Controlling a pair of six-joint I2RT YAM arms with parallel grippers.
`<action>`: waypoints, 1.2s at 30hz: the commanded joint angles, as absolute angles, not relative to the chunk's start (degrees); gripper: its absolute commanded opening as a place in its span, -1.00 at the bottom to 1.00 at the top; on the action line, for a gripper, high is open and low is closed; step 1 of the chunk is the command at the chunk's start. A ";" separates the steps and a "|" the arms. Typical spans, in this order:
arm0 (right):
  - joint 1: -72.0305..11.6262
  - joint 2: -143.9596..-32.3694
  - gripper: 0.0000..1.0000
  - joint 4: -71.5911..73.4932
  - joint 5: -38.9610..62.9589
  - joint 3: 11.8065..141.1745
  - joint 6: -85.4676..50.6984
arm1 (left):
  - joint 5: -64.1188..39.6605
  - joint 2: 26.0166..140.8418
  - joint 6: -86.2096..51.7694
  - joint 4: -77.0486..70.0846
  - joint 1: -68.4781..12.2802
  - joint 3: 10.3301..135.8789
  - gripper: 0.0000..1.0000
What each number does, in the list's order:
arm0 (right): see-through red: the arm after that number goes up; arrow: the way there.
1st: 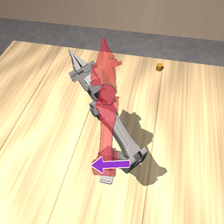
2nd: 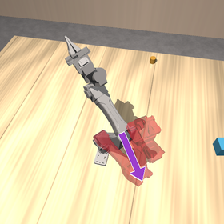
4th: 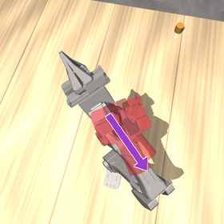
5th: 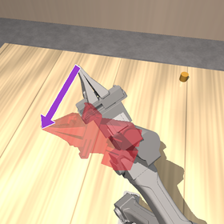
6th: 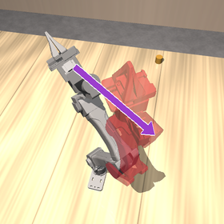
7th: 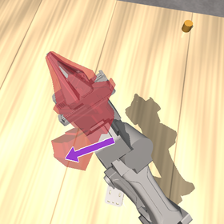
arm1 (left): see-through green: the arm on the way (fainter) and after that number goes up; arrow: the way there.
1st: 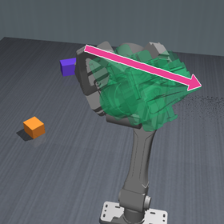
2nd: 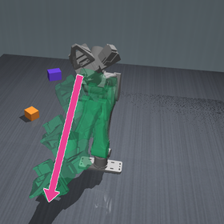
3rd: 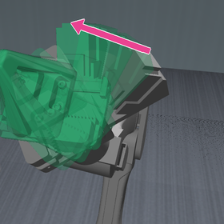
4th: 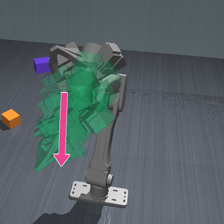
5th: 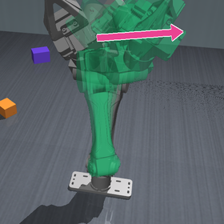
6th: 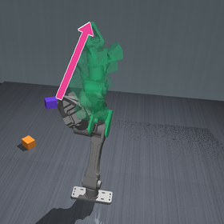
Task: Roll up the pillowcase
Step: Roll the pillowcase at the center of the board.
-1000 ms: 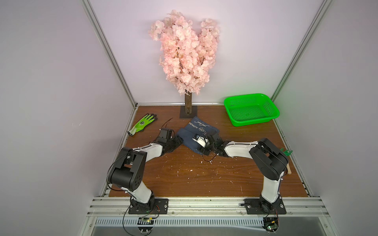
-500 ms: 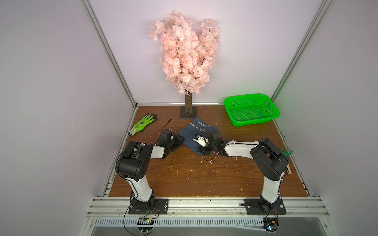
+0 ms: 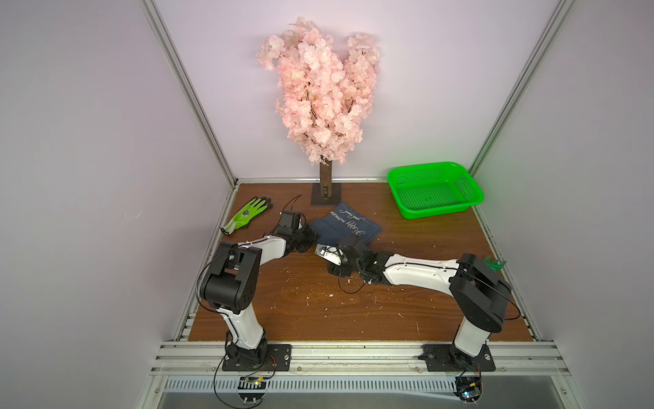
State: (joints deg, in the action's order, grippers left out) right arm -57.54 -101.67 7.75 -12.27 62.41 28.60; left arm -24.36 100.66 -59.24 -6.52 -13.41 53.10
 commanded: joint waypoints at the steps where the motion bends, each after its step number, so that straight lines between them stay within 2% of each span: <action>1: -58.43 -104.45 0.62 9.16 -23.69 64.04 34.13 | -24.94 99.58 -56.12 4.47 -12.48 56.66 -0.98; 8: -59.83 -111.17 0.59 9.84 -33.19 67.10 38.15 | -26.22 99.95 -53.90 10.62 -12.20 60.45 -0.99; 11: -61.07 -112.05 0.49 17.94 -36.37 64.08 42.07 | -26.59 99.53 -53.64 11.22 -11.97 60.42 -0.99; 13: -61.30 -112.07 0.30 19.34 -37.02 63.76 42.57 | -26.64 99.10 -53.15 11.99 -11.77 60.65 -0.99; 16: -61.24 -111.19 -0.23 19.33 -35.57 63.81 41.02 | -26.51 98.63 -52.12 13.20 -10.97 60.73 -0.99; 19: -60.87 -111.18 -0.61 16.60 -34.14 64.65 37.76 | -26.48 98.27 -50.92 14.32 -10.46 61.06 -0.95; 22: -60.14 -109.61 -0.82 12.02 -28.12 65.94 32.14 | -25.27 98.36 -48.54 16.92 -10.34 62.71 -0.84; 26: -58.49 -108.08 -0.91 2.91 -14.78 69.87 23.79 | -23.66 96.71 -45.63 18.96 -10.30 65.24 -0.74; 30: -55.51 -107.50 -0.98 -1.89 0.07 71.98 14.17 | -19.92 95.70 -40.54 24.36 -10.32 69.42 -0.39; 33: -52.89 -107.48 -1.00 -2.94 7.21 71.98 9.98 | -16.70 94.76 -36.77 27.62 -10.21 72.25 -0.09; 36: -49.85 -107.90 -1.00 -3.70 15.11 72.79 6.58 | -13.68 93.54 -33.09 29.24 -10.24 74.44 0.06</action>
